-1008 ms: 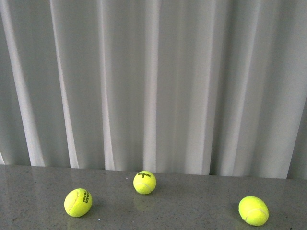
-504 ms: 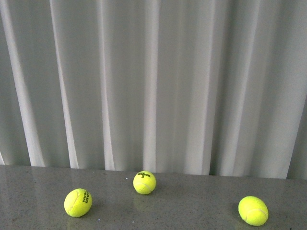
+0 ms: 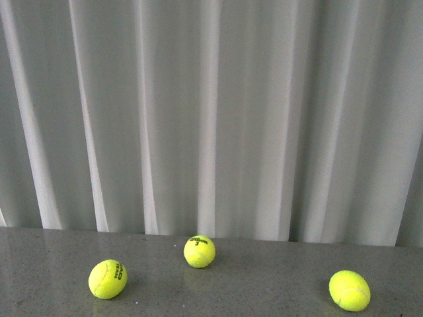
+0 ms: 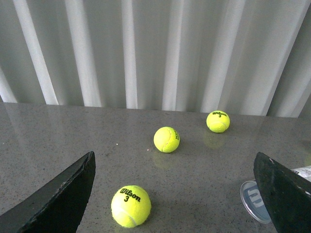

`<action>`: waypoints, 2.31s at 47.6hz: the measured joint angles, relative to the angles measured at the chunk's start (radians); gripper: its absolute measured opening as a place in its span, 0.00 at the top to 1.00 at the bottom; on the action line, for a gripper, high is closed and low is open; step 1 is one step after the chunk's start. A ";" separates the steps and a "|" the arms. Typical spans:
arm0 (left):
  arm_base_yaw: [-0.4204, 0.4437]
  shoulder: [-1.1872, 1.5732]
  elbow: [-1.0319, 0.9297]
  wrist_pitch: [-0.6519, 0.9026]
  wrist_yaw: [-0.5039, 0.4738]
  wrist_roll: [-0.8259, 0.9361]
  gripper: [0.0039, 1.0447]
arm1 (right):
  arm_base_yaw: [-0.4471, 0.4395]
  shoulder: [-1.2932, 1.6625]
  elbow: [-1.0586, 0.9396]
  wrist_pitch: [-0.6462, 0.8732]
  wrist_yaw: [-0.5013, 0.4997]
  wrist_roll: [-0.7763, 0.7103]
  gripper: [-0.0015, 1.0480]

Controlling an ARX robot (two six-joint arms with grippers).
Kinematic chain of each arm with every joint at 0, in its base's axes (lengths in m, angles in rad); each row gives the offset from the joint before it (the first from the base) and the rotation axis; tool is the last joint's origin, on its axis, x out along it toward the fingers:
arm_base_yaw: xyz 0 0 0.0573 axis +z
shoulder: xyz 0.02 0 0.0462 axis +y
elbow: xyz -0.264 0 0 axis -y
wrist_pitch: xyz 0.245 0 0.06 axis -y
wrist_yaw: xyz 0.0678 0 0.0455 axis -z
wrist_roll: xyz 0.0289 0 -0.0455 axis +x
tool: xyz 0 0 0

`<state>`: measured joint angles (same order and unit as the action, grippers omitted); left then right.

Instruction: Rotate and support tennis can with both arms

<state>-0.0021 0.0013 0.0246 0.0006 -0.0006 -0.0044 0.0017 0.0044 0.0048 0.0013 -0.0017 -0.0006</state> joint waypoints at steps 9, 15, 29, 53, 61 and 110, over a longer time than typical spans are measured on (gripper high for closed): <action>0.000 0.000 0.000 0.000 0.000 0.000 0.06 | 0.000 0.000 0.000 0.000 0.000 0.000 0.07; 0.000 0.000 0.000 0.000 0.000 0.000 0.06 | 0.000 0.000 0.000 0.000 0.000 0.000 0.07; 0.011 0.185 0.088 -0.184 0.095 -0.177 0.06 | 0.000 0.000 0.000 0.000 0.000 0.000 0.07; -0.079 1.711 0.542 0.552 0.614 -0.480 0.06 | 0.000 0.000 0.000 -0.001 0.000 0.000 0.07; -0.104 1.804 0.573 0.576 0.616 -0.516 0.06 | 0.000 0.000 0.000 -0.001 0.000 0.000 0.07; -0.303 2.114 0.787 0.668 0.578 -0.714 0.11 | 0.000 0.000 0.000 -0.001 0.000 0.000 0.07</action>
<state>-0.3046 2.1151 0.8120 0.6689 0.5774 -0.7185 0.0013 0.0040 0.0048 0.0006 -0.0017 -0.0002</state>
